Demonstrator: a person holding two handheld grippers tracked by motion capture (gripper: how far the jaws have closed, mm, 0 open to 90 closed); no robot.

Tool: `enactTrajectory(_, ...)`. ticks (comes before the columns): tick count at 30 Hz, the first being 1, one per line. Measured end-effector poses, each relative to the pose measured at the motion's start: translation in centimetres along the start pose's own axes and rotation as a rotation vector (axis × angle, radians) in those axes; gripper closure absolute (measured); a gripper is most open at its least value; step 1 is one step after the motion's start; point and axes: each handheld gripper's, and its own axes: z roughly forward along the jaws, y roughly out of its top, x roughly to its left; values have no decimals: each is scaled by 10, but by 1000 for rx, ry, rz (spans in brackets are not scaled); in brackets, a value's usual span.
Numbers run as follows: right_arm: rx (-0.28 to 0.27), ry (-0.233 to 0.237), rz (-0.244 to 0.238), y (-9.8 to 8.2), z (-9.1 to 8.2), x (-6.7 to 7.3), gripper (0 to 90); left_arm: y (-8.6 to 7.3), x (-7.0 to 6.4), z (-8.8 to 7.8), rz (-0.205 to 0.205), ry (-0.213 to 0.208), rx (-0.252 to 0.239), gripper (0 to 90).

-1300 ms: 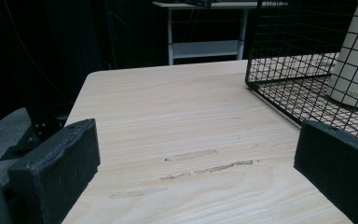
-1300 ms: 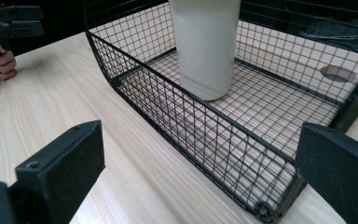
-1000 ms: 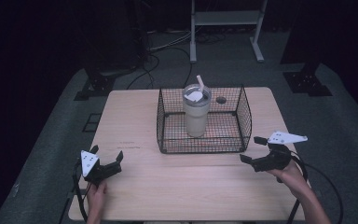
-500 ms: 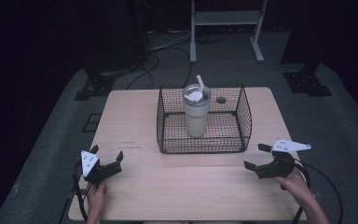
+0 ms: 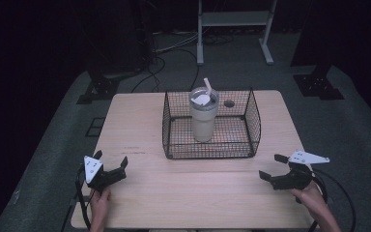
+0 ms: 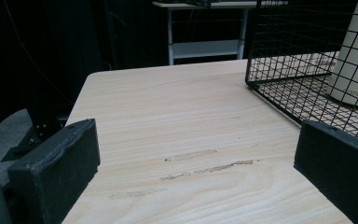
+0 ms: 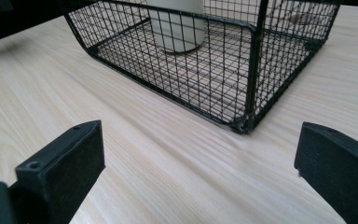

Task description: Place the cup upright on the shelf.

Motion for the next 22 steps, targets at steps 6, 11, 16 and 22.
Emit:
enactTrajectory(6,7,-3,6,-10,-4,-2,10,0,0,0,3,0,1,0)
enactTrajectory(11,4,-9,23,-18,-6,-2,10,0,0,0,4,1,2,0)
enactTrajectory(16,1,-11,29,-23,-8,0,9,0,0,0,4,1,2,0)
enactTrajectory(22,-7,-23,25,-29,-11,6,9,0,0,0,1,3,1,0)
